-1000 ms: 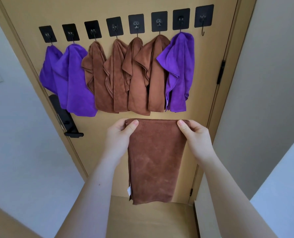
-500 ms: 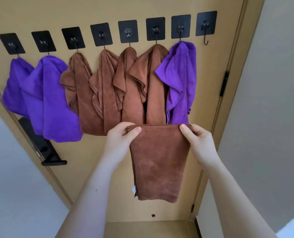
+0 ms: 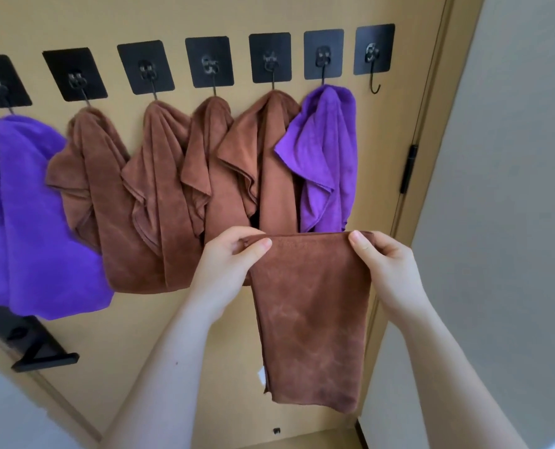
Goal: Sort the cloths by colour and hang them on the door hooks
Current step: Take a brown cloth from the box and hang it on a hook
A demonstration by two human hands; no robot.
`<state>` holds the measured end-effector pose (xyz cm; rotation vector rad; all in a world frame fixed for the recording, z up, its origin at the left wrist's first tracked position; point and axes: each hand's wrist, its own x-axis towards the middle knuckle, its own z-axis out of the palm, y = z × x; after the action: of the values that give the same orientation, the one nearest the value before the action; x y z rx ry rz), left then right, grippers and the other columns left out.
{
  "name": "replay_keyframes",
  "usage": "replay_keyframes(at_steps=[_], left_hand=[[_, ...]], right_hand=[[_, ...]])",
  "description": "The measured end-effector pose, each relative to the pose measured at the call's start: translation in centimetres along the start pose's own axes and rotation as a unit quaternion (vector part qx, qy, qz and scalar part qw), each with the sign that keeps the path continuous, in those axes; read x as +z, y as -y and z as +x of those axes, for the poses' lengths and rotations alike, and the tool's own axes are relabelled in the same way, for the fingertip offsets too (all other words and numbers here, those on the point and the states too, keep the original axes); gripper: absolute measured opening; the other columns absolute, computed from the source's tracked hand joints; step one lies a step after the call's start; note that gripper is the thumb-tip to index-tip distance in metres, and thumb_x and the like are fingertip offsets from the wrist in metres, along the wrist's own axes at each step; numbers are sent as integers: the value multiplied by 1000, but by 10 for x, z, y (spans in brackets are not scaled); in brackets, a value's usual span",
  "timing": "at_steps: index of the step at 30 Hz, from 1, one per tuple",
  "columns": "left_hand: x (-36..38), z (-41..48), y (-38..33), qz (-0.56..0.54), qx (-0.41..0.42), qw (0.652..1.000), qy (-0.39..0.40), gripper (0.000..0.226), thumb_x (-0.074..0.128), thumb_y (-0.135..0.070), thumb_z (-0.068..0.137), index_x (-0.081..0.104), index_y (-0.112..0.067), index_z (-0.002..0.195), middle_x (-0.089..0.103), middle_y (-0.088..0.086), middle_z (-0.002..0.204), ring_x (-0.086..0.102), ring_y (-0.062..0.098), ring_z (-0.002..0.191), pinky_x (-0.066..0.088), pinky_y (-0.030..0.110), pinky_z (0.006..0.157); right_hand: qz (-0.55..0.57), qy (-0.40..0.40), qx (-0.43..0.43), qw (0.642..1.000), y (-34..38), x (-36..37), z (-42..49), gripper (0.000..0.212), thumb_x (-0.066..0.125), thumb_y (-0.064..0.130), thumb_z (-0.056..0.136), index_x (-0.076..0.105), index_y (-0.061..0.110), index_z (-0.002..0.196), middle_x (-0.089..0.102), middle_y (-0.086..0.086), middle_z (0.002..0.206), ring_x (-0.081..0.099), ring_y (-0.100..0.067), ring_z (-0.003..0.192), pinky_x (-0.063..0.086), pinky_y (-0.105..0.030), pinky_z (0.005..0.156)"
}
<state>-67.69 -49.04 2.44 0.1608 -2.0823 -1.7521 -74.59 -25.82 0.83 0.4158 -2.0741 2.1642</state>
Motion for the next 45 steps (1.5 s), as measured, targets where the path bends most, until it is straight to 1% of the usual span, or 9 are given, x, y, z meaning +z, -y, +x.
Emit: replay_keyframes(at_steps=[5, 9, 13, 21, 26, 30, 35, 42, 45], left_hand=[[21, 15, -11, -3, 2, 1000, 27, 14, 70, -11, 94, 73, -24, 97, 78, -3, 95, 72, 9, 90, 58, 43, 90], [44, 32, -27, 12, 31, 999, 30, 14, 72, -13, 93, 73, -26, 98, 78, -5, 98, 72, 9, 93, 57, 43, 89], [70, 52, -47, 47, 93, 994, 35, 17, 71, -12, 93, 72, -28, 99, 77, -12, 97, 68, -3, 87, 49, 25, 82], [128, 88, -75, 103, 161, 981, 35, 21, 67, -14, 96, 75, -33, 99, 74, -19, 100, 67, -1, 101, 48, 18, 89], [169, 98, -86, 95, 149, 981, 75, 16, 75, -36, 90, 73, -36, 105, 68, -18, 113, 62, -4, 109, 49, 25, 99], [189, 109, -96, 141, 188, 969, 82, 19, 73, -44, 89, 72, -37, 107, 62, -20, 113, 57, -5, 112, 45, 15, 97], [194, 123, -109, 154, 205, 955, 148, 22, 72, -44, 91, 71, -34, 110, 66, -17, 111, 61, 1, 110, 50, 29, 98], [181, 147, -138, 153, 227, 950, 150, 14, 78, -38, 87, 69, -28, 88, 71, -9, 86, 67, 6, 84, 53, 30, 81], [176, 151, -147, 175, 256, 938, 156, 17, 75, -42, 89, 65, -29, 85, 69, -9, 85, 65, 6, 84, 55, 35, 80]], right_hand=[[2, -17, -4, 1000, 7, -17, 19, 26, 69, 32, 96, 76, 10, 85, 66, 6, 78, 57, -4, 73, 46, -19, 67], [1, -27, -18, 999, 20, -39, 40, 28, 70, 33, 95, 75, 7, 87, 64, 0, 79, 57, -9, 75, 44, -31, 73], [19, -36, -29, 999, 38, -61, 63, 27, 70, 33, 94, 74, 8, 84, 64, -2, 76, 58, -11, 73, 43, -31, 70], [62, -71, -46, 994, 64, -92, 101, 17, 72, 30, 89, 78, 17, 81, 70, -3, 72, 66, -16, 69, 51, -33, 68], [73, -80, -62, 992, 67, -104, 119, 10, 72, 28, 90, 82, 27, 89, 79, 3, 88, 75, -14, 85, 57, -33, 76], [89, -64, -80, 991, 70, -109, 132, 15, 73, 25, 88, 83, 34, 93, 80, 9, 100, 75, -8, 96, 59, -19, 72], [77, -2, -105, 992, 79, -100, 142, 28, 68, 38, 78, 80, 42, 103, 79, 11, 103, 73, -4, 100, 57, -15, 77], [24, 13, -135, 990, 97, -93, 157, 26, 71, 43, 75, 82, 32, 96, 80, 6, 97, 75, -11, 97, 61, -30, 85], [40, 48, -143, 988, 98, -99, 165, 44, 83, 59, 70, 82, 27, 100, 79, -3, 103, 75, -22, 102, 59, -39, 90]])
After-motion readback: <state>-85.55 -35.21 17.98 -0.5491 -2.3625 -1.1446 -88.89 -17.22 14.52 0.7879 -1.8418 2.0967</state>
